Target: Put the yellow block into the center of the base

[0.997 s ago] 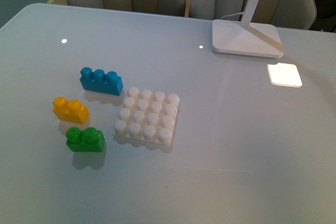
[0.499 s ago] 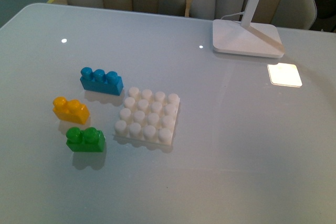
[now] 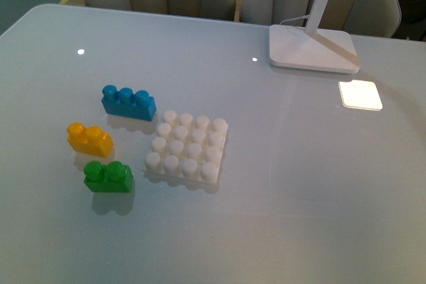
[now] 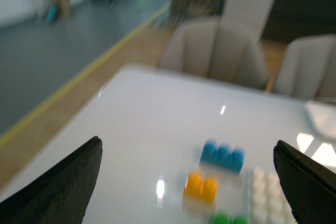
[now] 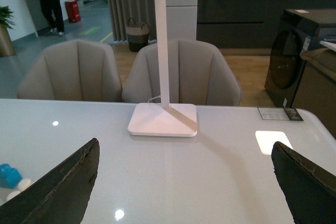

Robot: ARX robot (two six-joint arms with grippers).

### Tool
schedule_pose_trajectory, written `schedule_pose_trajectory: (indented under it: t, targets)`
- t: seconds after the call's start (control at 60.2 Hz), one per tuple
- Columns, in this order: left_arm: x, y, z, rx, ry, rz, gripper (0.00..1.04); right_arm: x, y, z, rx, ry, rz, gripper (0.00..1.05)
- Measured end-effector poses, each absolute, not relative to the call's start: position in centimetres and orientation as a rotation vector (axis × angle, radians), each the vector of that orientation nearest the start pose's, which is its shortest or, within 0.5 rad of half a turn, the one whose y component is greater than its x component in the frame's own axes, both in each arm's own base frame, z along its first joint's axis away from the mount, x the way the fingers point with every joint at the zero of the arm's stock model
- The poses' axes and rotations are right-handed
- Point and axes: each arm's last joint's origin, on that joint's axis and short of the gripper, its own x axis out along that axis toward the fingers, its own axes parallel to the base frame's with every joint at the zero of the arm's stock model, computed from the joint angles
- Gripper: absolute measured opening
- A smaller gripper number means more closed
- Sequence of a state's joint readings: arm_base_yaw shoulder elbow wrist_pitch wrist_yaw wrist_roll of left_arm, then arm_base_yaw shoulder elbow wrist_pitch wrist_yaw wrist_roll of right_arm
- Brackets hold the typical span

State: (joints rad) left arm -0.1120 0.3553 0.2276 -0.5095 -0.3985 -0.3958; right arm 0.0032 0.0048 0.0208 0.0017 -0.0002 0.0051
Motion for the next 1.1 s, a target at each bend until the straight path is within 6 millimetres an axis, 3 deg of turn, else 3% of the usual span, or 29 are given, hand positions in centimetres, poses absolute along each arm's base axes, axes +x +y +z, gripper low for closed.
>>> schedule_pose_trajectory:
  t: [0.083, 0.199, 0.332, 0.449, 0.549, 0.682, 0.931, 1.097]
  targets:
    - [10.5, 0.1, 16.2, -0.294, 0.639, 0.469, 0.97, 9.7, 0.0, 17.0, 0.005, -0.017, 0.001, 0.96]
    - [12.4, 0.1, 16.7, -0.357, 0.634, 0.457, 0.97, 9.7, 0.0, 17.0, 0.005, -0.017, 0.002, 0.96]
    - [17.3, 0.0, 16.8, -0.372, 0.638, 0.4, 0.97, 9.7, 0.0, 17.0, 0.005, -0.017, 0.002, 0.96]
    - [21.5, -0.4, 15.4, -0.387, 0.687, 0.344, 0.97, 9.7, 0.0, 17.0, 0.005, -0.017, 0.002, 0.96]
    - [23.8, -0.5, 14.2, -0.379, 0.721, 0.328, 0.97, 9.7, 0.0, 17.0, 0.005, -0.017, 0.002, 0.96]
    - [25.9, -1.3, 12.4, -0.336, 0.771, 0.293, 0.97, 9.7, 0.0, 17.0, 0.005, -0.017, 0.002, 0.96]
    - [29.3, -5.4, 8.4, -0.119, 0.862, 0.084, 0.97, 9.7, 0.0, 17.0, 0.005, -0.017, 0.002, 0.96]
    - [31.2, -6.7, 6.9, -0.018, 0.88, -0.035, 0.97, 9.7, 0.0, 17.0, 0.005, -0.017, 0.002, 0.96]
